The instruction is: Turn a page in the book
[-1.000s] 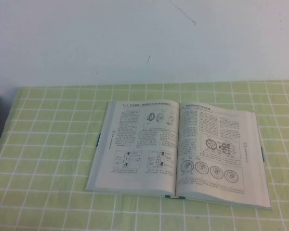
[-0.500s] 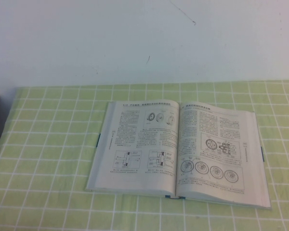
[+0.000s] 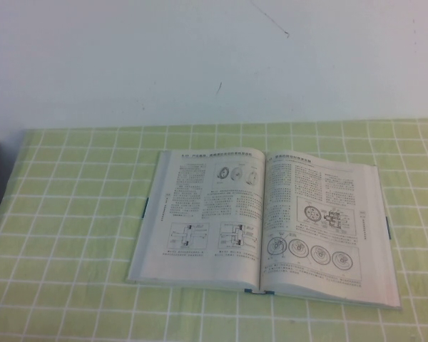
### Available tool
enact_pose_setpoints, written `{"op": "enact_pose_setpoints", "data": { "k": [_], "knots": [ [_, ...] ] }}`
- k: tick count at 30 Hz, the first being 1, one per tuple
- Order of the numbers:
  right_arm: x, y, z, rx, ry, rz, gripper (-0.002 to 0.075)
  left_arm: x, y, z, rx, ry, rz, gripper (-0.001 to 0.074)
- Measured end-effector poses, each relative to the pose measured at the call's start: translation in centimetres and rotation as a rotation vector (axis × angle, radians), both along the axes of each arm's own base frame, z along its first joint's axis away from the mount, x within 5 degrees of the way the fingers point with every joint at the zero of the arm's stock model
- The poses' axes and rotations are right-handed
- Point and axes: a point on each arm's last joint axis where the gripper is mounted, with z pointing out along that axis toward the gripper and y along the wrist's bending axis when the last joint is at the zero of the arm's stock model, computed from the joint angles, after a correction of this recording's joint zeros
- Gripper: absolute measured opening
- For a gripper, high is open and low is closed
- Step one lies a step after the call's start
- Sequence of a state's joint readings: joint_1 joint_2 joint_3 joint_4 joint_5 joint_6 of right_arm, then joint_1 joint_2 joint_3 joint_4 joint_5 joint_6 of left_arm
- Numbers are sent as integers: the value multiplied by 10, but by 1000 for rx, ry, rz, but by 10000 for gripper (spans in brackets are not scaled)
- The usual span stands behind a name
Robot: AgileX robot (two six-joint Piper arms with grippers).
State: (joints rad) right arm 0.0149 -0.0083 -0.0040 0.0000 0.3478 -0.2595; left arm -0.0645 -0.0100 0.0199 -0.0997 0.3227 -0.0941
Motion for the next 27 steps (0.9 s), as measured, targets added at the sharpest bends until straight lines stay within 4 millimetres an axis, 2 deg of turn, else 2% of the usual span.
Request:
{"op": "enact_pose_setpoints", "data": {
  "k": [3, 27],
  "knots": [
    [0, 1, -9, 35, 32, -3, -3, 0, 0, 0, 0, 0, 0, -4],
    [0, 1, -9, 81, 36, -15, -3, 0, 0, 0, 6, -2, -1, -3]
  ]
}}
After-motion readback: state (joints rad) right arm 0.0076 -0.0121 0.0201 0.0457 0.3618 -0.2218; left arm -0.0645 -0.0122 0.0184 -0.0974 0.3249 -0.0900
